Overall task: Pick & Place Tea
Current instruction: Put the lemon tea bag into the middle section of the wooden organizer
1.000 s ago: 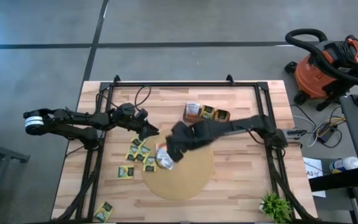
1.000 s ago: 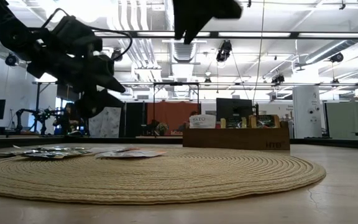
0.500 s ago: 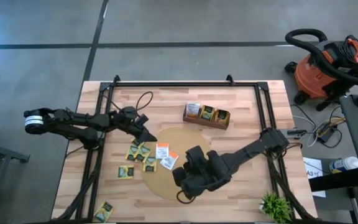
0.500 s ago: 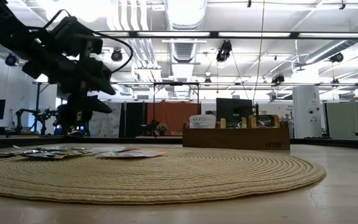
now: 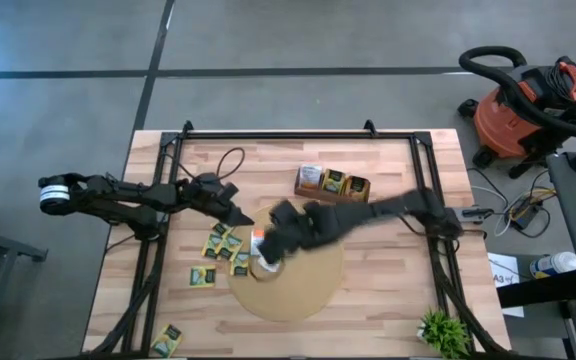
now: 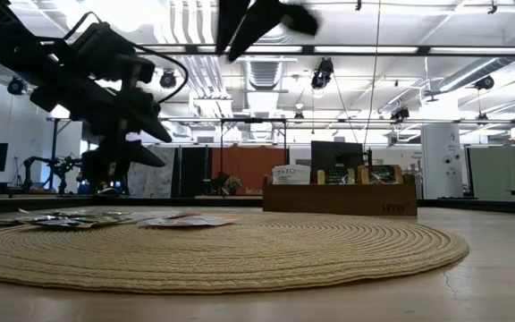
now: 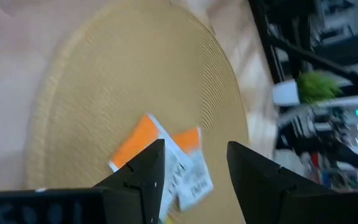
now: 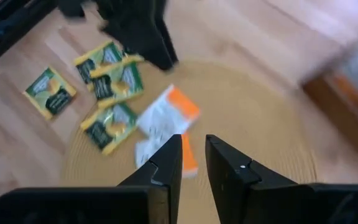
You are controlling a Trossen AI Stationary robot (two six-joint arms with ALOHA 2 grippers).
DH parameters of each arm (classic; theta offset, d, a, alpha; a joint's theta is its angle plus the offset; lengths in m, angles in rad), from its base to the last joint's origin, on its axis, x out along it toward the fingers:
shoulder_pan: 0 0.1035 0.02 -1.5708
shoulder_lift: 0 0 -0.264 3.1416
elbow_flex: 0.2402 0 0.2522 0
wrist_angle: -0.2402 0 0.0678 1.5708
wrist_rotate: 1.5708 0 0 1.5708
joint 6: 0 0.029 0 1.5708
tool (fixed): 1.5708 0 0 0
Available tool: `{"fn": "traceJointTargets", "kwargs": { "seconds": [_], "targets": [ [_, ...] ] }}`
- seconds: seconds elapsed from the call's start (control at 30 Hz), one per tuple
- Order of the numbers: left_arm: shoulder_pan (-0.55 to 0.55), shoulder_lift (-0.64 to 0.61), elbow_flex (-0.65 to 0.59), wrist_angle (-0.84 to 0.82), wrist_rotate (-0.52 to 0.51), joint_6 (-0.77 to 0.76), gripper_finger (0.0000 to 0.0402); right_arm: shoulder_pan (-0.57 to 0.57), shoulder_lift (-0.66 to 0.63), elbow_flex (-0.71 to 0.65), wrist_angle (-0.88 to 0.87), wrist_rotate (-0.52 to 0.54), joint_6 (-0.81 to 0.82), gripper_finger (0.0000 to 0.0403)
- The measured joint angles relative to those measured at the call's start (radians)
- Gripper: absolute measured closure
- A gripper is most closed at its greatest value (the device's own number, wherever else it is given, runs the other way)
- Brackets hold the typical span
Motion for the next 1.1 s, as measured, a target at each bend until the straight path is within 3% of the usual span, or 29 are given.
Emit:
{"fn": "traceJointTargets", "kwargs": {
  "seconds": [0.17, 0.4, 0.5, 0.7, 0.8, 0.97, 1.1],
  "targets": [
    [0.000, 0.000, 0.000, 0.000, -0.105, 0.010, 0.0234, -0.169, 0.000, -0.035, 0.145, -0.141, -0.301, 0.0333],
    [0.001, 0.000, 0.000, 0.000, -0.137, -0.042, 0.0234, -0.338, 0.000, -0.134, 0.250, -0.330, -0.512, 0.0333],
    [0.000, 0.000, 0.000, 0.000, -0.181, -0.064, 0.0234, -0.375, 0.000, -0.164, 0.252, -0.392, -0.597, 0.0333],
    [0.001, 0.000, 0.000, 0.000, -0.314, -0.125, 0.0234, -0.398, -0.004, -0.215, 0.258, -0.415, -0.837, 0.0335],
    [0.001, 0.000, 0.000, -0.004, -0.366, -0.167, 0.0234, -0.414, -0.030, -0.257, 0.305, -0.528, -0.935, 0.0338],
    [0.001, 0.000, 0.000, -0.009, -0.429, -0.214, 0.0234, -0.449, -0.150, -0.428, 0.519, -0.734, -1.015, 0.0347],
    [0.001, 0.000, 0.000, -0.009, -0.443, -0.295, 0.0234, -0.483, -0.303, -0.643, 0.737, -0.749, -1.024, 0.0354]
  ]
}}
